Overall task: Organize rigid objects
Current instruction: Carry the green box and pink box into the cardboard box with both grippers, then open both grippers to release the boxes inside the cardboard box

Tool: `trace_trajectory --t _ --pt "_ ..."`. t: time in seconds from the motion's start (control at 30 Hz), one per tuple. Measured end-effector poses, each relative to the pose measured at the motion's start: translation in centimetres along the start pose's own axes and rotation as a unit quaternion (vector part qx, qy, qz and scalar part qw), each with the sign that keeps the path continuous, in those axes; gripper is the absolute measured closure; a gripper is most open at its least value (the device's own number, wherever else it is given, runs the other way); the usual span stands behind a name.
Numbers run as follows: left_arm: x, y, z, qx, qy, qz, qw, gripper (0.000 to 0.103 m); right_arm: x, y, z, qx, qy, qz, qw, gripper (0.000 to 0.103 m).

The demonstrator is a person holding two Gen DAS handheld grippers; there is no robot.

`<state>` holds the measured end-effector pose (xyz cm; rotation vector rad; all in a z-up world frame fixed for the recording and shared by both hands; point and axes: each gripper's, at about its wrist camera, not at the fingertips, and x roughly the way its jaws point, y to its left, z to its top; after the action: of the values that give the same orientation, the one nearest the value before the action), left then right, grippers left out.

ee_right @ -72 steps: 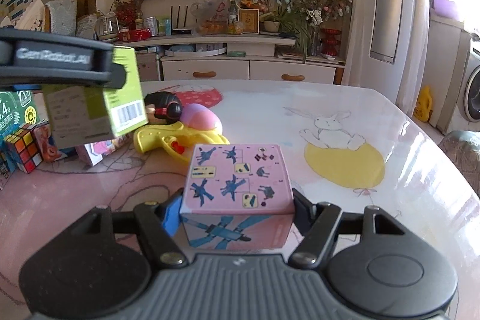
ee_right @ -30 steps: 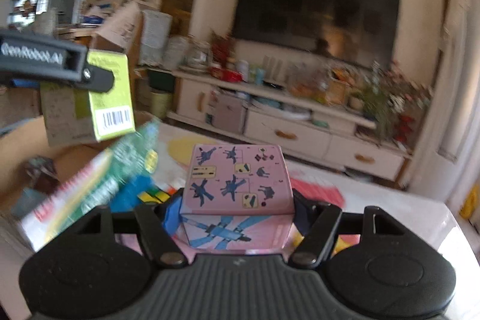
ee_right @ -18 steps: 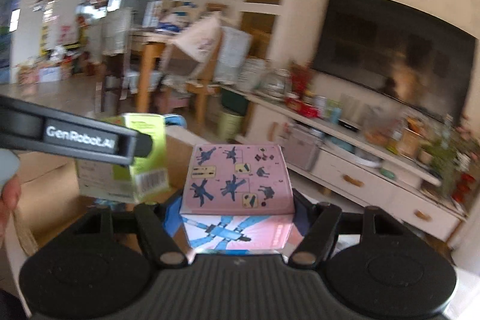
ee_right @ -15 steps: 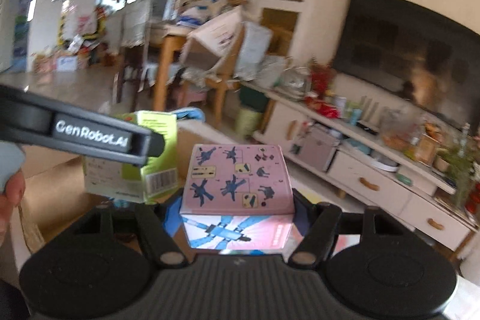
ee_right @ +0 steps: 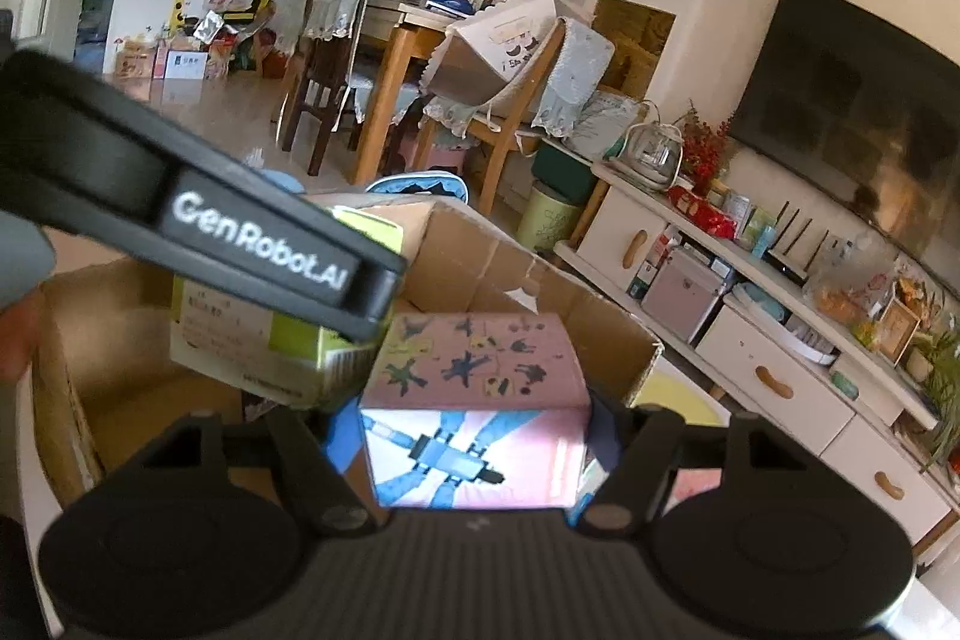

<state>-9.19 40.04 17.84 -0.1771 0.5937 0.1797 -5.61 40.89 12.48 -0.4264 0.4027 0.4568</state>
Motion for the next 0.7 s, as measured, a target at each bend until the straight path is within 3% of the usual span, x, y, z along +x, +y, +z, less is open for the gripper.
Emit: trace_trajectory --t 0.1,0.4,0.53,0.7 --pt "0.0 0.0 0.1 -0.002 0.003 0.001 1.0000 0.000 -0.5 0.1 -0.3 -0.001 -0.004 -0.005 1.000 0.022" --pt "-0.2 -0.6 0.0 -0.002 -0.007 0.015 0.9999 0.000 -3.7 -0.9 -1.7 0.050 -0.026 -0.032 0.998 0.014" --pt "-0.2 -0.5 -0.1 -0.002 0.000 -0.005 1.0000 0.000 -4.9 -1.5 -2.4 0.072 -0.028 -0.048 0.996 0.013" --pt "0.5 -1.4 -0.5 0.047 0.012 0.005 0.9988 0.000 -5.4 -2.4 -3.0 0.100 -0.028 -0.051 0.993 0.011"
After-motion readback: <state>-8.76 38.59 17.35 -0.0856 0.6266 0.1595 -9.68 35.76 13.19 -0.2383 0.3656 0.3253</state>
